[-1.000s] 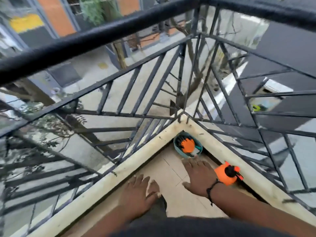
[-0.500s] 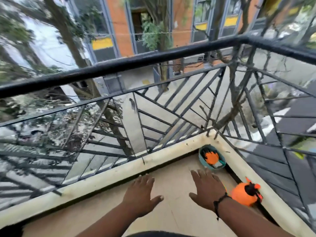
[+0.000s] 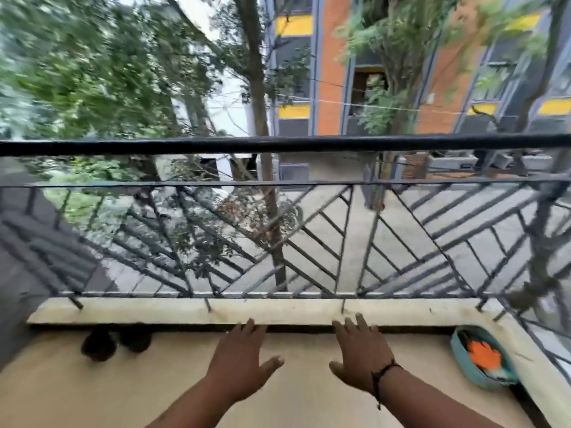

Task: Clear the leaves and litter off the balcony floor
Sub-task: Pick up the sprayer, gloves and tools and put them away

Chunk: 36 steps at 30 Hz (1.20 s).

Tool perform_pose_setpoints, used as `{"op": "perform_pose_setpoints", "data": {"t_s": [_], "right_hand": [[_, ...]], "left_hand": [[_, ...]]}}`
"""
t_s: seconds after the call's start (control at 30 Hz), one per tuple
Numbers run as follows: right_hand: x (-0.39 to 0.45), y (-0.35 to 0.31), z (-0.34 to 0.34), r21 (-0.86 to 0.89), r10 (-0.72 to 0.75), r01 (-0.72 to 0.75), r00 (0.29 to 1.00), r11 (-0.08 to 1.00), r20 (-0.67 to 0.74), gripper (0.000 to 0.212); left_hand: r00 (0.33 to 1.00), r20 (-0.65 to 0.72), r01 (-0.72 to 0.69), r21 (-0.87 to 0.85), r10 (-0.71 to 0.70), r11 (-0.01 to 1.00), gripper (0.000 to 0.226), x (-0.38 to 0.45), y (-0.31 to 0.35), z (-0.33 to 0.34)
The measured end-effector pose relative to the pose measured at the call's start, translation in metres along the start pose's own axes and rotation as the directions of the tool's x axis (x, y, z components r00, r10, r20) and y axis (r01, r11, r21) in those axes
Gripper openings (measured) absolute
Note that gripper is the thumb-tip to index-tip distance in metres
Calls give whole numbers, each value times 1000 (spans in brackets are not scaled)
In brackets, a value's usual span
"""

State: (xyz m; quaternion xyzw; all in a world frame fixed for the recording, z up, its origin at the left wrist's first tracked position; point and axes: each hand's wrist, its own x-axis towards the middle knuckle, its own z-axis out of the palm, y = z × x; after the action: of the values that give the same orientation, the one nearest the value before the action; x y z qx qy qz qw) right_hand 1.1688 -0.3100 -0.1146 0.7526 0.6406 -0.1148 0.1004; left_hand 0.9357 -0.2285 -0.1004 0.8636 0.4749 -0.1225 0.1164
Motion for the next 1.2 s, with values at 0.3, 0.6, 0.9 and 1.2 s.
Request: {"op": "perform_pose_setpoints", "data": {"t_s": [0.3,0.6,0.9,1.2], "right_hand": [[71,-184,-25,-122,-339,335,940,934,-22,82],[161,-317,-30,-148,-576,578,815,802,61,81],[306,-408,-57,-136,-710,721,693,680,122,82],[362,-447,-72,-116,-740,764,645,635,192,83]], "left_hand": [[937,-53,340,-95,-345,936,145,-76,-164,17],[817,19,572,-161,-577,804,148,-88,-271,12],[689,225,722,-118,-689,682,114,-44,-367,-18],[641,327,763,-164,-695,626,125,-14,-410,-36]]}}
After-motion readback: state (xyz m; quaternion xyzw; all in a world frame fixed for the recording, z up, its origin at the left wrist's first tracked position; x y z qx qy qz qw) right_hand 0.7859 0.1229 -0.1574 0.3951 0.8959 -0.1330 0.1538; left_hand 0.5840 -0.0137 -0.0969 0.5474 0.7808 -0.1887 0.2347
